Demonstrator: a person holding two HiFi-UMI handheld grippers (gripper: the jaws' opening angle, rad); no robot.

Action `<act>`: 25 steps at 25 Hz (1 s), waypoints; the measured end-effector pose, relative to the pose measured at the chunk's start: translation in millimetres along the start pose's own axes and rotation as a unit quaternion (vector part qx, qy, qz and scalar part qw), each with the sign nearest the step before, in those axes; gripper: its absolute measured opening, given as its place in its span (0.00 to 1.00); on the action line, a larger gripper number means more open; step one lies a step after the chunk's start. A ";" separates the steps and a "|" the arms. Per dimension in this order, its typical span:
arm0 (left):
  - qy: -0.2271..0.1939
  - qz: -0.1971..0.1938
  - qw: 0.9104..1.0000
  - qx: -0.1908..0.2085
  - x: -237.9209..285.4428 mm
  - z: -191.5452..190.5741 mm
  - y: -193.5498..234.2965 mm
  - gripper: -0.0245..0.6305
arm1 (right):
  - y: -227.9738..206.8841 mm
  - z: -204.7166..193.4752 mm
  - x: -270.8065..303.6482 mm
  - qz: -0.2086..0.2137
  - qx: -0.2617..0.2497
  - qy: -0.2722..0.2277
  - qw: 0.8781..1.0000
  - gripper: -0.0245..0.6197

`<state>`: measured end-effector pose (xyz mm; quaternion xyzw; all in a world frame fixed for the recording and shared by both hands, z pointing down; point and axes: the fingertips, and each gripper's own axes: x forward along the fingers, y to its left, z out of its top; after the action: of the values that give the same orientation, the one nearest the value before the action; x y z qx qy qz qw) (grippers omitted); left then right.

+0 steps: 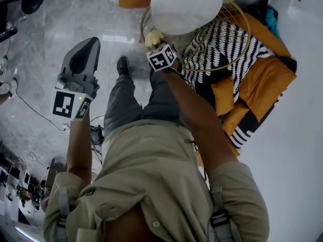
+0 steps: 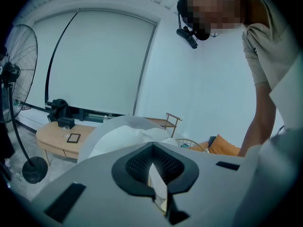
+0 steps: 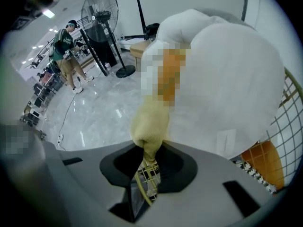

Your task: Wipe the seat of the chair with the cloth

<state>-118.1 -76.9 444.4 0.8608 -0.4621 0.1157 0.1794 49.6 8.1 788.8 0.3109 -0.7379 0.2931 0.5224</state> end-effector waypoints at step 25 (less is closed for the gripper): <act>-0.066 -0.045 0.990 0.115 -160.0 142.7 9.9 0.06 | 51.7 150.6 -445.1 -0.148 -0.006 -0.382 0.912 0.16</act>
<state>-209.0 -20.7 258.3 0.9013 -0.4176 0.1026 0.0534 37.5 -5.3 316.5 0.5019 -0.8282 0.0673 0.2401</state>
